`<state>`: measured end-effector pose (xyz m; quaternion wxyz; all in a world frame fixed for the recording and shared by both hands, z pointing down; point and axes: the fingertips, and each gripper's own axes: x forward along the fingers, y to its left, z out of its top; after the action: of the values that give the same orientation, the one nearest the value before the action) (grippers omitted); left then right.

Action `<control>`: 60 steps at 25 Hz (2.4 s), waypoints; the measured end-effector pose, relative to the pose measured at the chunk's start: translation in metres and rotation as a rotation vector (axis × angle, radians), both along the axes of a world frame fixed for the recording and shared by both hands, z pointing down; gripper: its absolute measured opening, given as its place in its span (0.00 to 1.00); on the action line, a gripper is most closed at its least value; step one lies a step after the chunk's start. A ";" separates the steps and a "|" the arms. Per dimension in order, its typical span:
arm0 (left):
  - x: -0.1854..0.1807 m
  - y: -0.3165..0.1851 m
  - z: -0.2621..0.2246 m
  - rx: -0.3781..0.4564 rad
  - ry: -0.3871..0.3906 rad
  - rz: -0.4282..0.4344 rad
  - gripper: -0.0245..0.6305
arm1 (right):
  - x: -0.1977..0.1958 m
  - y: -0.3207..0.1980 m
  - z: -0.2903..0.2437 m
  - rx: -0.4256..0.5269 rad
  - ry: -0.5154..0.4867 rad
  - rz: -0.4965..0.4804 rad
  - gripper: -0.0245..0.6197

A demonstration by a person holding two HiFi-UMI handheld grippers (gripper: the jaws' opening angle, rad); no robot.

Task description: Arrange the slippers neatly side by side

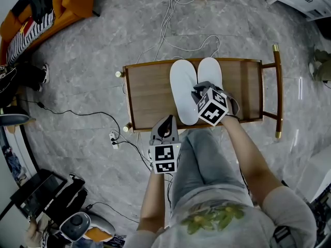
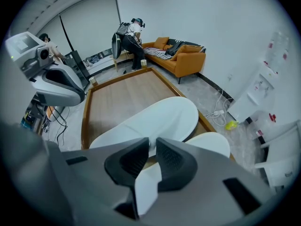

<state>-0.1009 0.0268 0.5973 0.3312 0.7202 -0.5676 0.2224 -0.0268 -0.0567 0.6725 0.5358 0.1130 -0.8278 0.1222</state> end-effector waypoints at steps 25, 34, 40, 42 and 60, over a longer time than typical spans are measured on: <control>0.038 -0.006 -0.100 0.109 0.041 0.005 0.06 | 0.052 0.012 -0.138 0.007 -0.376 0.386 0.25; 0.055 0.005 -0.145 0.163 0.046 0.028 0.06 | 0.059 0.046 -0.182 0.046 -0.440 0.334 0.23; 0.060 0.010 -0.161 0.196 0.030 0.034 0.06 | 0.064 0.059 -0.194 0.068 -0.466 0.326 0.17; 0.059 0.010 -0.167 0.206 0.026 0.033 0.06 | 0.063 0.063 -0.199 0.076 -0.471 0.325 0.16; 0.066 0.018 -0.184 0.237 0.017 0.057 0.06 | 0.068 0.082 -0.238 0.146 -0.556 0.282 0.05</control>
<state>-0.0353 0.0451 0.4130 0.2421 0.7720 -0.5664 0.1568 0.0414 0.0249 0.4340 0.2571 0.2271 -0.9253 0.1620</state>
